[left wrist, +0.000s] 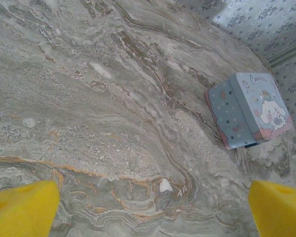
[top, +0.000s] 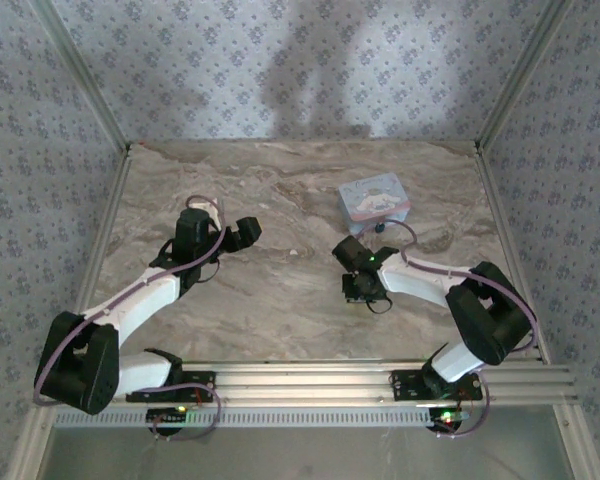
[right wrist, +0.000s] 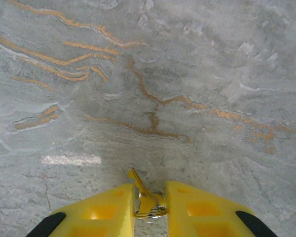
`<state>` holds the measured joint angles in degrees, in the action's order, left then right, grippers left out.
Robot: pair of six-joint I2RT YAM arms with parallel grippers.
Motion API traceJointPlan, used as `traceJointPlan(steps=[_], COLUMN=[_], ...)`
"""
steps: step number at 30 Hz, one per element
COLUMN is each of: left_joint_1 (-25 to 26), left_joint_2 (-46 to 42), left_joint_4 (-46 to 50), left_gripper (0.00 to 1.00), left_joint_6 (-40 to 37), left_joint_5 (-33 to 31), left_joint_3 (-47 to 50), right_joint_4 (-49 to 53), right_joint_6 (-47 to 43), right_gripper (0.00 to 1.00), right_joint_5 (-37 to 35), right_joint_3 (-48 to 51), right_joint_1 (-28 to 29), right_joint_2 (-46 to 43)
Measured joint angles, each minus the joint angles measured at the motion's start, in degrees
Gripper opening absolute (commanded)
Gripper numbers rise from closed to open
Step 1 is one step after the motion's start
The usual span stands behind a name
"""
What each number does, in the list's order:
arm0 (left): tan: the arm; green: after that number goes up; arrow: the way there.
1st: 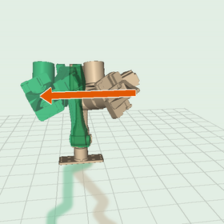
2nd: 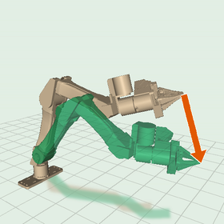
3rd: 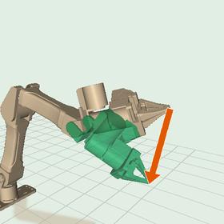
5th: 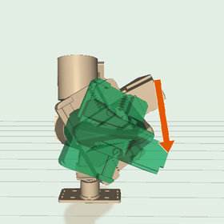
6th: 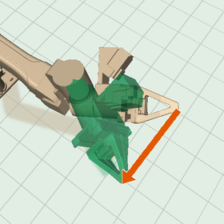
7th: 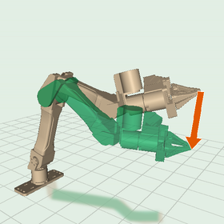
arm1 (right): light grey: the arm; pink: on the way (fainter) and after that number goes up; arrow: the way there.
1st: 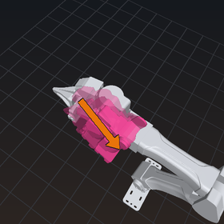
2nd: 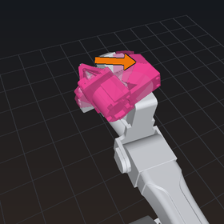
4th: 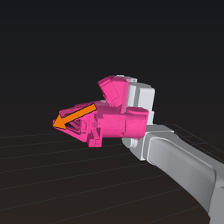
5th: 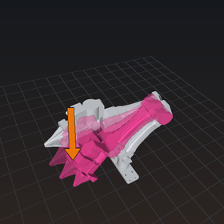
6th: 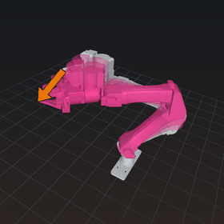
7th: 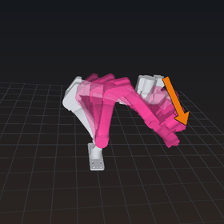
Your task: Unlock the padlock with the key
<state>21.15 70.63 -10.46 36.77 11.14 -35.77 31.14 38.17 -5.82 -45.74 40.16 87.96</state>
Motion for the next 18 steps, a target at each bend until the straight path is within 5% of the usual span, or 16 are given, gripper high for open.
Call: traceJointPlan(steps=[18], left_joint_1=[0.2], left_joint_2=[0.0], left_joint_4=[0.0], left_gripper=[0.98], left_joint_6=[0.4], left_joint_5=[0.0], left_joint_3=[0.0], right_joint_4=[0.4], right_joint_6=[0.0], right_gripper=[0.18], right_joint_5=[0.0], right_joint_3=[1.0], right_joint_1=[0.6], right_joint_2=[-2.2])
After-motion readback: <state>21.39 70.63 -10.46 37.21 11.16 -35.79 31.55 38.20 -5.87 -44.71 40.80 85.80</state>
